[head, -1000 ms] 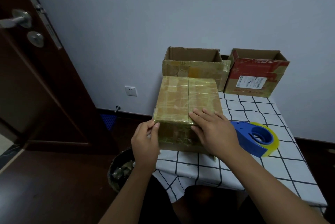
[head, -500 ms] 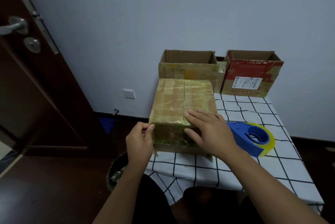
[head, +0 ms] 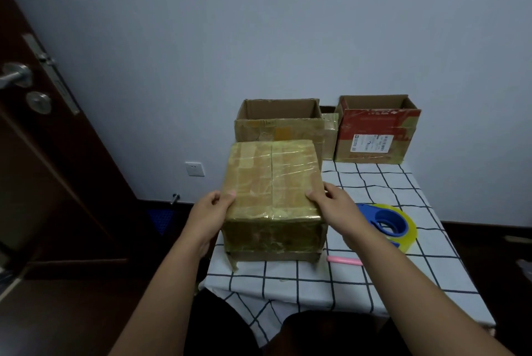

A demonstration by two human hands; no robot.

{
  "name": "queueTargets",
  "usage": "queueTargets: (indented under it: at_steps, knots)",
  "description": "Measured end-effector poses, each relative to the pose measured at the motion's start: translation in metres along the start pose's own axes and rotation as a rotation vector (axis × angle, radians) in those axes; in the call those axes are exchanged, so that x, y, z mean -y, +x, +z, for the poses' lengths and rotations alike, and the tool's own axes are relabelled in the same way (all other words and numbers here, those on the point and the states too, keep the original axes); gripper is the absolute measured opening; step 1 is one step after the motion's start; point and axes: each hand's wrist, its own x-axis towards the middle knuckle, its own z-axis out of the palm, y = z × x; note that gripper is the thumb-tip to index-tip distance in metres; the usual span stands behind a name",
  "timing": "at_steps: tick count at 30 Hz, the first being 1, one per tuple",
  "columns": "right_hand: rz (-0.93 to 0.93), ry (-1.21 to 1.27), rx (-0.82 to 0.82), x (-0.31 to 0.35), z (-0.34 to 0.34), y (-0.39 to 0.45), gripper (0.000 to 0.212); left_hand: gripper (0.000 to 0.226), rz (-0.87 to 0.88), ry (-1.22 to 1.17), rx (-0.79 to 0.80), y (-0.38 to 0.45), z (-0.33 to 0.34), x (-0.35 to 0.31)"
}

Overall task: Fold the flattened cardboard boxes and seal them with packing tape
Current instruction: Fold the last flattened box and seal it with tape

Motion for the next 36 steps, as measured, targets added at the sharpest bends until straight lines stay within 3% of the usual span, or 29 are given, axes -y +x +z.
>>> queueTargets:
  at_steps: [3, 6, 8, 10, 13, 17, 21, 24, 28, 31, 33, 36]
  knots:
    - [-0.072, 0.065, -0.052, 0.001, -0.012, -0.015, 0.042, 0.032, 0.067, -0.053, -0.001, -0.004, -0.005, 0.001]
    - [-0.138, 0.144, -0.06, 0.001, -0.026, -0.029, 0.039, 0.058, 0.161, -0.129, 0.113, -0.018, -0.009, -0.006]
    - [-0.18, 0.176, -0.041, -0.001, -0.034, -0.037, 0.041, 0.059, 0.185, -0.16, 0.185, -0.027, -0.007, -0.015]
    - [-0.234, 0.184, 0.001, -0.004, -0.041, -0.044, 0.048, 0.053, 0.163, -0.24, 0.174, -0.04, 0.0, -0.026]
    - [-0.207, 0.26, 0.071, -0.009, -0.048, -0.054, 0.055, 0.061, 0.117, -0.316, 0.092, -0.049, 0.012, -0.033]
    - [-0.112, 0.477, 0.026, -0.011, -0.06, -0.062, 0.033, 0.075, 0.113, -0.383, 0.104, -0.057, 0.024, -0.031]
    - [-0.071, 0.53, -0.038, -0.015, -0.08, -0.07, 0.045, 0.068, 0.16, -0.371, 0.195, -0.066, 0.039, -0.031]
    - [-0.027, 0.56, -0.024, -0.024, -0.098, -0.074, 0.066, 0.052, 0.238, -0.282, 0.312, -0.072, 0.054, -0.038]
    - [-0.059, 0.649, 0.011, -0.028, -0.122, -0.082, 0.055, 0.042, 0.247, -0.301, 0.333, -0.065, 0.071, -0.039]
    - [-0.112, 0.708, -0.008, -0.034, -0.136, -0.084, 0.063, 0.033, 0.273, -0.269, 0.408, -0.061, 0.09, -0.043]
    - [-0.15, 0.711, -0.048, -0.038, -0.144, -0.083, 0.068, 0.032, 0.283, -0.248, 0.439, -0.058, 0.103, -0.047]
    - [-0.193, 0.709, -0.142, -0.05, -0.159, -0.079, 0.057, 0.041, 0.32, -0.153, 0.444, -0.045, 0.121, -0.047]
